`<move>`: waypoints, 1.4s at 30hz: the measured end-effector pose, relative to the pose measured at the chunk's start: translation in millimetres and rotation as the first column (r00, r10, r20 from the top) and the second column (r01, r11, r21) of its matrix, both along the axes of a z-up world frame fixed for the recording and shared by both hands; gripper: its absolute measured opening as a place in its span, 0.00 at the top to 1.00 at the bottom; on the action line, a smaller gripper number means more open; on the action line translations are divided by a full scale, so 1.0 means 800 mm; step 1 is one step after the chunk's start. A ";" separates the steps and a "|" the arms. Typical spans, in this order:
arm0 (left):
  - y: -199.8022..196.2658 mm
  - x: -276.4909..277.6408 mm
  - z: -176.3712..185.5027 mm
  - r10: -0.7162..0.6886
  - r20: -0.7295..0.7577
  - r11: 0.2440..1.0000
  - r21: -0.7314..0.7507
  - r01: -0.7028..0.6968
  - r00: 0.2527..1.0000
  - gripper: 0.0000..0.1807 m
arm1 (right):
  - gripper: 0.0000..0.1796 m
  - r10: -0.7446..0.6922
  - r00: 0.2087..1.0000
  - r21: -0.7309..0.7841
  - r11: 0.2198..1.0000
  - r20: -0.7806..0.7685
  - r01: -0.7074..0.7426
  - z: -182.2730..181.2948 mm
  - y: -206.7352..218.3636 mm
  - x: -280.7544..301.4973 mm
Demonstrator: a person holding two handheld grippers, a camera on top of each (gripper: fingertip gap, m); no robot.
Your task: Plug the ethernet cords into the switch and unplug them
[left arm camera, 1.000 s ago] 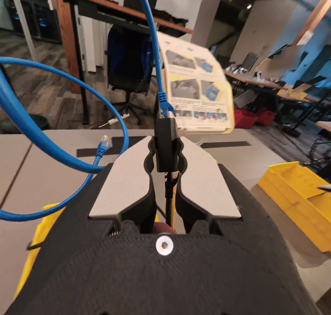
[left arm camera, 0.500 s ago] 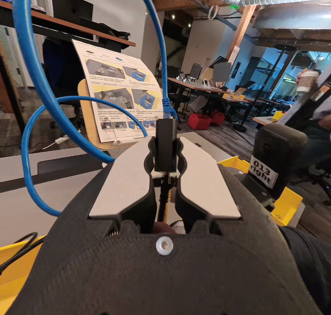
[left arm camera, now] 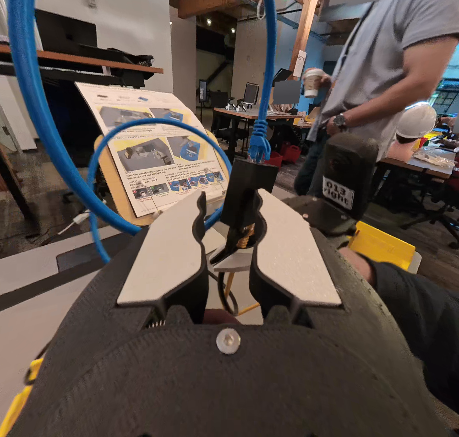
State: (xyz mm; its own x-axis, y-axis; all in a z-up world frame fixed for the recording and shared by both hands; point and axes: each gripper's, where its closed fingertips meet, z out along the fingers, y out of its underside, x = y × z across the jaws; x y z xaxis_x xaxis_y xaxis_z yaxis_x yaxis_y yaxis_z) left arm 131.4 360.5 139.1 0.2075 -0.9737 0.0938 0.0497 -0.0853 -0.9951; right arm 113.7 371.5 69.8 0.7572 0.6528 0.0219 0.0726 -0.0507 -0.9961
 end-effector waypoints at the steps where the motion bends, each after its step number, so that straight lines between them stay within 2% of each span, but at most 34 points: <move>1: 0.000 -0.004 0.004 0.000 0.003 1.000 0.013 0.000 1.000 0.80 | 0.99 0.013 1.000 -0.005 1.000 0.021 -0.012 0.005 -0.001 0.001; 4: 0.001 -0.019 0.007 0.012 -0.003 0.999 0.044 -0.012 1.000 0.77 | 0.99 0.042 0.997 -0.010 0.999 0.067 -0.042 0.027 0.000 0.009; 6: 0.005 -0.033 -0.009 0.039 -0.055 0.996 0.077 -0.035 0.998 0.78 | 0.99 0.042 0.995 0.005 0.999 0.089 -0.042 0.045 0.000 0.019; 8: 0.005 -0.042 -0.050 0.023 -0.175 0.998 0.063 -0.012 0.984 0.76 | 0.99 0.047 0.996 0.017 0.999 0.080 -0.049 0.066 -0.001 0.031; 10: 0.023 -0.059 -0.097 0.114 -0.308 0.987 0.148 -0.071 0.945 0.76 | 0.99 0.045 0.996 0.038 0.998 0.073 -0.048 0.087 -0.003 0.044; 13: 0.060 -0.095 -0.174 0.242 -0.526 0.960 0.250 -0.124 0.816 0.73 | 0.99 0.042 0.997 0.076 0.996 0.068 -0.047 0.118 -0.007 0.057; 16: 0.068 -0.108 -0.213 0.197 -0.573 0.979 0.166 -0.123 0.796 0.73 | 0.99 0.028 0.996 0.102 0.994 0.089 -0.037 0.144 -0.012 0.065; 18: 0.045 -0.098 -0.216 0.118 -0.564 0.991 0.121 -0.060 0.817 0.73 | 0.99 0.028 0.993 0.097 0.994 0.117 -0.040 0.151 -0.019 0.069; 21: -0.025 -0.063 -0.217 -0.038 -0.567 0.990 0.091 0.108 0.823 0.73 | 0.99 0.037 0.985 0.042 0.998 0.171 -0.044 0.140 -0.034 0.081; 24: -0.101 -0.020 -0.259 -0.183 -0.631 0.959 0.053 0.277 0.754 0.74 | 0.99 0.032 0.985 0.009 0.999 0.171 -0.034 0.123 -0.052 0.096; 27: -0.105 0.018 -0.332 -0.112 -0.708 0.965 0.089 0.245 0.697 0.77 | 0.99 0.025 0.991 -0.007 1.000 0.128 -0.024 0.104 -0.067 0.105; 29: -0.108 0.034 -0.363 -0.161 -0.716 0.973 0.002 0.233 0.679 0.76 | 0.99 0.026 0.994 -0.025 0.999 0.109 -0.023 0.087 -0.078 0.108; 31: -0.087 0.044 -0.376 -0.079 -0.717 0.983 0.058 0.172 0.693 0.74 | 0.99 0.026 0.994 -0.049 0.999 0.102 -0.021 0.066 -0.088 0.110; 33: -0.053 0.042 -0.390 0.014 -0.740 0.991 0.098 0.088 0.673 0.70 | 0.99 0.031 0.995 -0.076 0.997 0.095 -0.024 0.045 -0.096 0.110; 35: -0.015 0.035 -0.392 0.123 -0.730 0.990 0.137 -0.032 0.673 0.69 | 0.99 0.035 0.996 -0.098 0.995 0.085 -0.027 0.028 -0.101 0.111; 42: 0.063 0.019 -0.386 0.223 -0.664 0.967 0.058 -0.249 0.714 0.64 | 0.99 0.100 0.991 -0.200 0.976 0.088 -0.081 -0.025 -0.113 0.113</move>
